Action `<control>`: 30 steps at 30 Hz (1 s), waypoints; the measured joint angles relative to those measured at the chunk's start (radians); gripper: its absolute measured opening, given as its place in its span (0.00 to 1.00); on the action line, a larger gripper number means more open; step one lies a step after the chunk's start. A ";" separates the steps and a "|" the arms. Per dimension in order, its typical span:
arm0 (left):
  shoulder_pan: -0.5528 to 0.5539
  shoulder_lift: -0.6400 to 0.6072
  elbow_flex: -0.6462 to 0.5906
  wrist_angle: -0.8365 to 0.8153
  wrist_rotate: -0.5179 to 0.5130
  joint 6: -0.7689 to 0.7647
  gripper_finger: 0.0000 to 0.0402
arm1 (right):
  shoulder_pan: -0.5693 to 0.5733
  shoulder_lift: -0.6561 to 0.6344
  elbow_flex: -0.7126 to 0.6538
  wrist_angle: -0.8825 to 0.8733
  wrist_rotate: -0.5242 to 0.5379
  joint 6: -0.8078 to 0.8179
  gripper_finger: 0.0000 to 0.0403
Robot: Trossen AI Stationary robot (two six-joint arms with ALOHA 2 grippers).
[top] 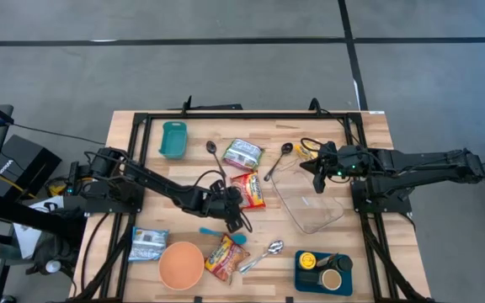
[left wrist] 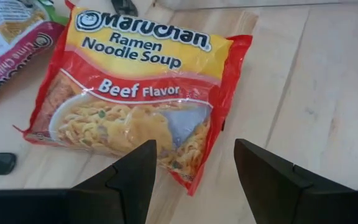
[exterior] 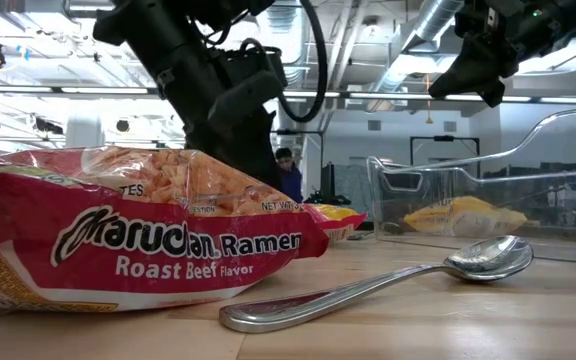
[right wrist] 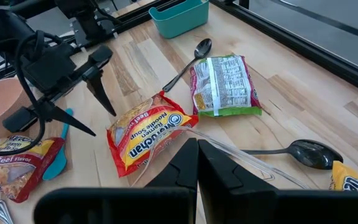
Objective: Pick & Place Food Item
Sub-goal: Put the orange noodle pack into the transparent bin
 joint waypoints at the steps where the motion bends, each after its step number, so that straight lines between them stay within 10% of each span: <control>1: 0.000 0.000 -0.010 0.015 0.001 0.000 0.52 | 0.000 0.000 0.000 0.000 0.000 0.000 0.00; 30: -0.016 0.000 -0.049 0.027 0.002 0.130 0.69 | 0.000 0.000 0.000 0.000 0.000 0.000 0.00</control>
